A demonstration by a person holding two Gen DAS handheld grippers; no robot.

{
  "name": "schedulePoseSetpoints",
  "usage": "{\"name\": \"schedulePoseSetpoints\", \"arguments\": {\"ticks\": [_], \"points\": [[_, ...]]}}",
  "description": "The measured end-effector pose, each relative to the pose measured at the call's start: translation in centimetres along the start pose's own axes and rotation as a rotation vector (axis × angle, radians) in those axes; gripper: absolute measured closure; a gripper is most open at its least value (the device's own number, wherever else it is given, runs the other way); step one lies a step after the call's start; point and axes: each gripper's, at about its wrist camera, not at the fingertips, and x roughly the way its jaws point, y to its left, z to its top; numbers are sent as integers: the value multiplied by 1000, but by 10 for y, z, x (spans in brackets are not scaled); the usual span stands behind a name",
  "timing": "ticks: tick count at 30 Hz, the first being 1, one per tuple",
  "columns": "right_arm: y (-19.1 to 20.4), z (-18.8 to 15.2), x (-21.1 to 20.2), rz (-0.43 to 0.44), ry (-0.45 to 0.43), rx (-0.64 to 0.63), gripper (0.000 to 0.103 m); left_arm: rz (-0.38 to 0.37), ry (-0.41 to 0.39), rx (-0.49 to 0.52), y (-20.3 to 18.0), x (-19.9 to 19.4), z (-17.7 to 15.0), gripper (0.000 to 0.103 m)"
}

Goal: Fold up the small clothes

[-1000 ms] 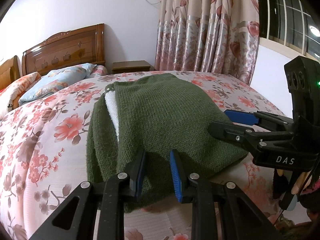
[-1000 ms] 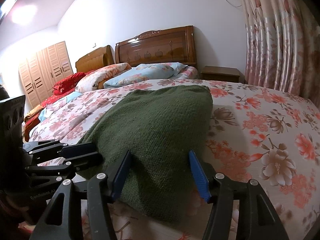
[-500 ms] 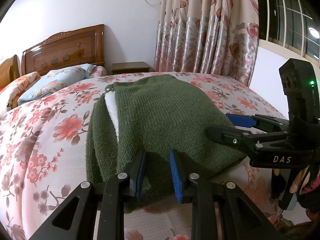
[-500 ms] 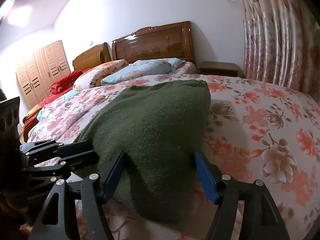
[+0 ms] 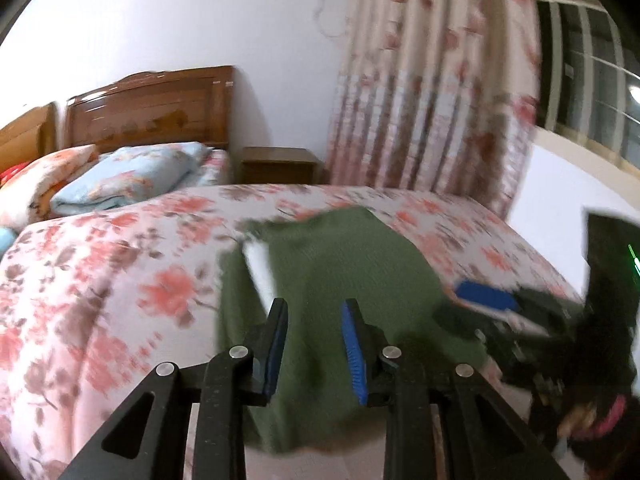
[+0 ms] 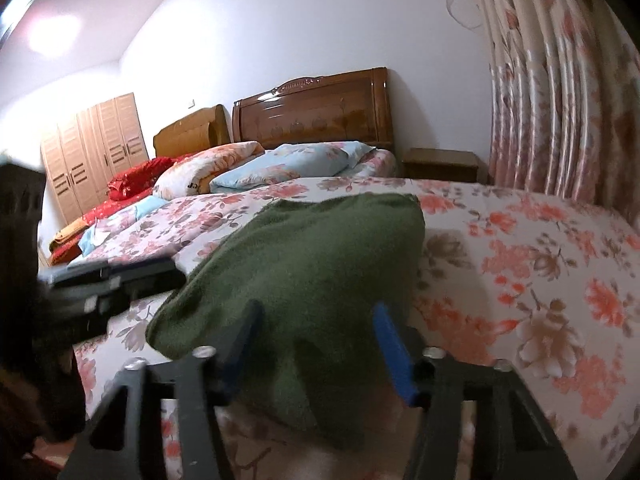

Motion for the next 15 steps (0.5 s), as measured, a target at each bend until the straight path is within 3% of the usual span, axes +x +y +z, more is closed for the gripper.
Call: {"name": "schedulePoseSetpoints", "arguments": {"ticks": [6,10,15], "points": [[15,15,1,-20,-10,-76,0,34,-28,-33,2,24,45,66],[14,3,20,-33,57,-104,0,9,37,-28,-2,64,59,60],[9,8,12,-22,39,-103,0,52,129,12,-5,110,66,59]]}}
